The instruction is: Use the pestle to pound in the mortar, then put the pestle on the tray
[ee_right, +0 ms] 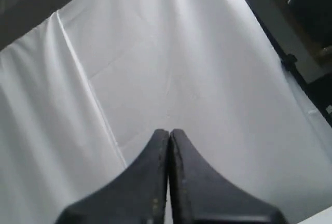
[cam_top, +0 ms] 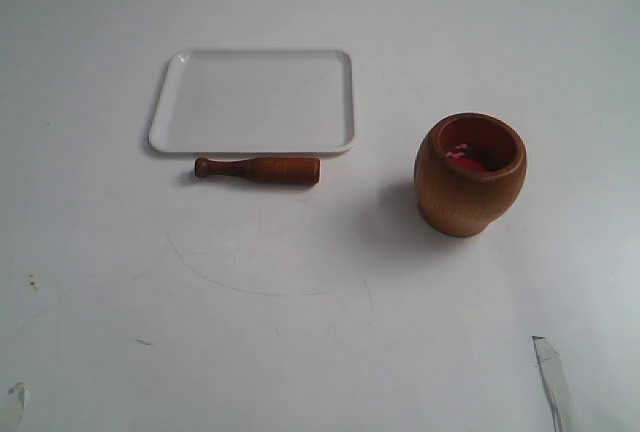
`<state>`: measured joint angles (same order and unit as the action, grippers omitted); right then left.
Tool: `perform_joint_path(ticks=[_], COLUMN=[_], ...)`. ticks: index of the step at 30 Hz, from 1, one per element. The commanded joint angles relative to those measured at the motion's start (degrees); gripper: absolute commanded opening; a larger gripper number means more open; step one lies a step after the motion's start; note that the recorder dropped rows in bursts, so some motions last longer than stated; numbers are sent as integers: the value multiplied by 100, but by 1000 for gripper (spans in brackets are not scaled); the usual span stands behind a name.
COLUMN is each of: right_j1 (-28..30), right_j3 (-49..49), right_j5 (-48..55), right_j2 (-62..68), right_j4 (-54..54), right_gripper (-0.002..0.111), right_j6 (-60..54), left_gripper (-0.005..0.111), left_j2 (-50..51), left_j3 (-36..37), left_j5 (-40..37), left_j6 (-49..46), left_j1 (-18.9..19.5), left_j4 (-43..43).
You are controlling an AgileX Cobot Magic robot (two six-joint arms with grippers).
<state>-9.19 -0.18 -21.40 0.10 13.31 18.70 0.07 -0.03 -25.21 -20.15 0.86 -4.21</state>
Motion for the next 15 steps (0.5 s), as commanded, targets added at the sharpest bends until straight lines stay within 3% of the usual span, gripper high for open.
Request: perform_joint_path(ticks=[1,4,8,15], right_j1=[2,2,2,2], right_j3=[18,18,18,-1372], right_j5=[-51,-561,-2684,-2240], right_j2=[-10,-10,139,1558], right_j4=[417,-163,-1452,-3190], right_gripper=[0,0,0,0], right_j6=[636,1056,949,714], left_gripper=[0,0,0,0], left_j2=[-7,-7,-7,-7], left_j3=[3,3,3,3], left_j5=[17,17,17,17], left_j6=[47,47,47,47], left_j1=[-44,-44,-44,-44], left_j4=[42,42,42,42])
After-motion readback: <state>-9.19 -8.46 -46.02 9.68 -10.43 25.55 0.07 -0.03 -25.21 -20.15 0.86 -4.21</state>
